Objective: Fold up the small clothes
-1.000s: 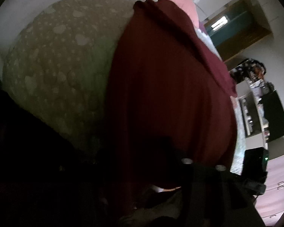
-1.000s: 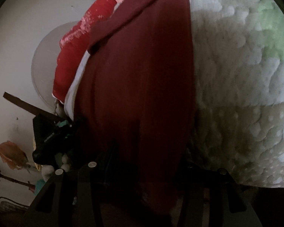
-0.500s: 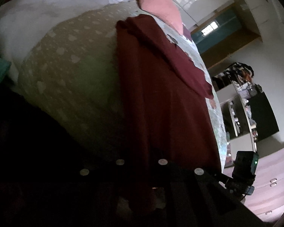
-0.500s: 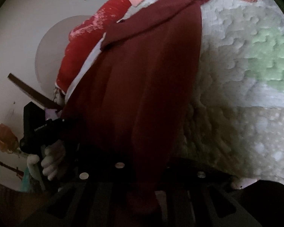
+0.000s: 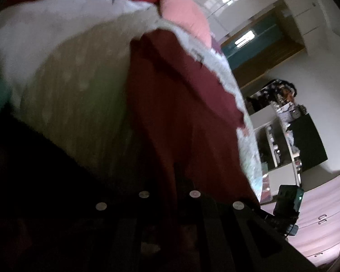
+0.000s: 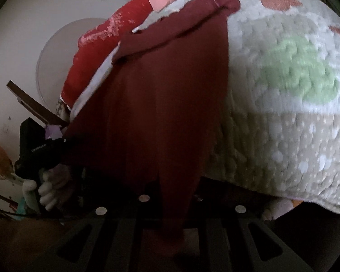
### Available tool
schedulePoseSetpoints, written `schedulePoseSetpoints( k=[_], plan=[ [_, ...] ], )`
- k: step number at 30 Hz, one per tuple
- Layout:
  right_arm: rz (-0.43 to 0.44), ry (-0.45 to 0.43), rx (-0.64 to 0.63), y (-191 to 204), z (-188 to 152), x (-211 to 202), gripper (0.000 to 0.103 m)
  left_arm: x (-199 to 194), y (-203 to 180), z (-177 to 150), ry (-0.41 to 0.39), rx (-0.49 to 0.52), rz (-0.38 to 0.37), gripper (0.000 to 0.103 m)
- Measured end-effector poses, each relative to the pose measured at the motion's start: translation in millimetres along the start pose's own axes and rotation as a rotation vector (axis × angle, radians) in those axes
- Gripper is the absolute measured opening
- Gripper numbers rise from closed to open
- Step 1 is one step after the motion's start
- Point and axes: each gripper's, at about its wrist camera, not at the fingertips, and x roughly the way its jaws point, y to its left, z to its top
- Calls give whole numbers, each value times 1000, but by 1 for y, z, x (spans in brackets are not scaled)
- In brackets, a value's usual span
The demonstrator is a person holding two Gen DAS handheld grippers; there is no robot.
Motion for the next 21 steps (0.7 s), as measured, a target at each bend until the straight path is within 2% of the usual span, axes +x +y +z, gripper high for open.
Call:
schedulePoseSetpoints(
  k=[5, 10, 15, 18, 21],
  plan=[
    [48, -83, -1, 7, 36, -18, 8, 4, -15, 44, -43, 11, -23, 5],
    [84, -160, 11, 8, 92, -24, 8, 32, -38, 99, -67, 61, 22, 5],
    [47, -207, -7, 9, 152, -14, 8, 69, -35, 150, -53, -14, 55, 5],
    [30, -214, 22, -3, 185, -1, 8, 91, -28, 177, -41, -71, 71, 5],
    [23, -218, 75, -17, 212, 11, 8, 112, -25, 200, -29, -80, 111, 5]
  ],
)
